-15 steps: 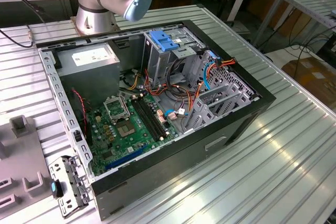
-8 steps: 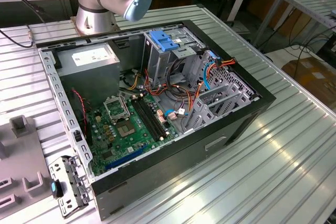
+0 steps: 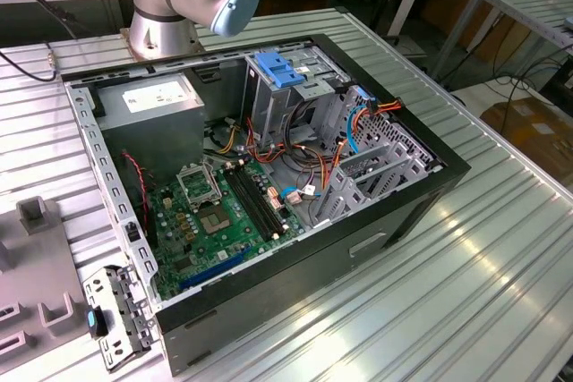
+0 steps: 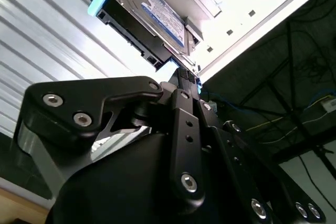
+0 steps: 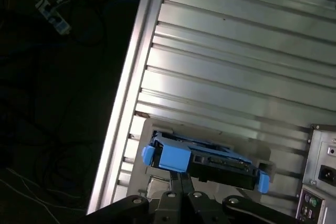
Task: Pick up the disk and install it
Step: 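Pick up the disk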
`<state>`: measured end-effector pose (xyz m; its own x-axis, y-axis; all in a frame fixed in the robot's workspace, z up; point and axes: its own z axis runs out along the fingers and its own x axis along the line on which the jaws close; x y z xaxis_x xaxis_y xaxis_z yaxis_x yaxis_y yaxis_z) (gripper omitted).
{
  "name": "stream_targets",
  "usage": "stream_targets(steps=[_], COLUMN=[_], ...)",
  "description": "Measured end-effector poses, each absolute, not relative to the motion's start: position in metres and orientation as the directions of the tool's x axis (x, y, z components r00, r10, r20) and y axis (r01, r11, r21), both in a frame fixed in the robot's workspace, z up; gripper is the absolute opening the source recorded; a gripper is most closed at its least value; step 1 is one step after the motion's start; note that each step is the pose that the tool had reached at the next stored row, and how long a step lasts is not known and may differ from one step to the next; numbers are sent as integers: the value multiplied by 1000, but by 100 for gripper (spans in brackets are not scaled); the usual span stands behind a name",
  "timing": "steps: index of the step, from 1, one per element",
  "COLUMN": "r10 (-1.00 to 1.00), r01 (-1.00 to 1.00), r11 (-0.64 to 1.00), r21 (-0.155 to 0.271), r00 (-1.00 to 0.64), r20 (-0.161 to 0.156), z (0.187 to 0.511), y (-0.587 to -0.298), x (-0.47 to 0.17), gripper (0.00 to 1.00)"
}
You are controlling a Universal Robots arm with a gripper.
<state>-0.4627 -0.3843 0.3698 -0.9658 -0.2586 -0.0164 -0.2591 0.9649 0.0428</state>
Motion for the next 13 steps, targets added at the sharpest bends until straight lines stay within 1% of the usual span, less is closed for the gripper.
stream_targets(steps=[4, 13], r10=[-373, -539], r01=[-373, -540], r11=[927, 841], r21=[43, 43], r00=[-928, -842], r20=[-16, -16], z=[370, 369], y=[-384, -384], x=[-463, -463], gripper=[11, 11])
